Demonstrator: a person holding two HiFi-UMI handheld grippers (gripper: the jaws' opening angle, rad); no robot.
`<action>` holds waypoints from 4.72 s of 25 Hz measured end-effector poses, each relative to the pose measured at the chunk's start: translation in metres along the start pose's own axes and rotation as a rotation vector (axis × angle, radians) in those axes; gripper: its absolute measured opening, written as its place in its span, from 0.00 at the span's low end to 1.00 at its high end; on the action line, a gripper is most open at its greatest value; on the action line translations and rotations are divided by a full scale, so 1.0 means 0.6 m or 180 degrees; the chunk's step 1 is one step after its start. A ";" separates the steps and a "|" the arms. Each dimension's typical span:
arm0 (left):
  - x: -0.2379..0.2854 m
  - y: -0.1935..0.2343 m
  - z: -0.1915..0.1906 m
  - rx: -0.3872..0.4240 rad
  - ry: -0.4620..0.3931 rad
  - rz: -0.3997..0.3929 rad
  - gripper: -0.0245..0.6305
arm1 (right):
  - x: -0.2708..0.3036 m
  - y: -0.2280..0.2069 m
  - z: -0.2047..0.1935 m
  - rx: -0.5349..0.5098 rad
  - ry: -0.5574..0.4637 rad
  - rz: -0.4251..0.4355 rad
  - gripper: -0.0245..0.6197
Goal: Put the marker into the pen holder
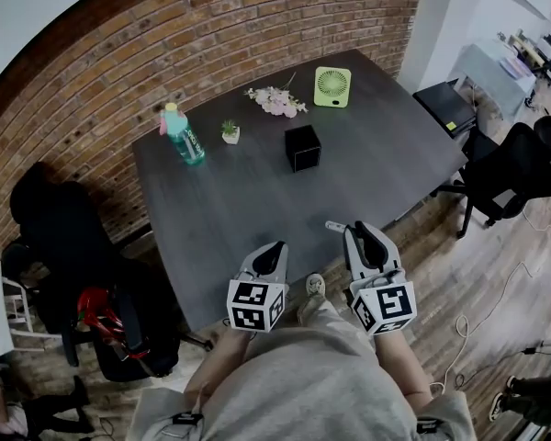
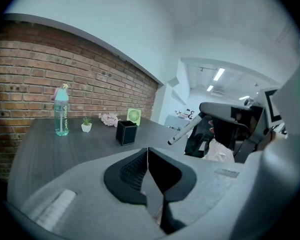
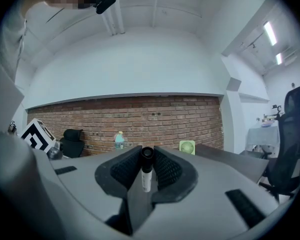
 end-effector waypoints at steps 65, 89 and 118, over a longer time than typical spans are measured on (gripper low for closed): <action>0.244 0.111 0.070 -0.0600 0.0231 0.1156 0.07 | 0.530 -0.259 -0.147 -0.0294 0.0904 0.0995 0.15; 0.233 0.113 0.059 -0.0594 0.0236 0.1162 0.07 | 0.530 -0.254 -0.182 -0.0414 0.1027 0.1002 0.15; 0.162 0.080 0.058 -0.0518 0.0134 0.1019 0.07 | 0.490 -0.245 -0.155 -0.0232 0.1130 0.0696 0.28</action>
Point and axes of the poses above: the fingertips, and each gripper's own axes: x forward along the fingers, y to its left, z out of its top, the point moved 9 cm from there along -x, backward along the fingers, and after that the axes turned 5 degrees about z, right-handed, at the moved point
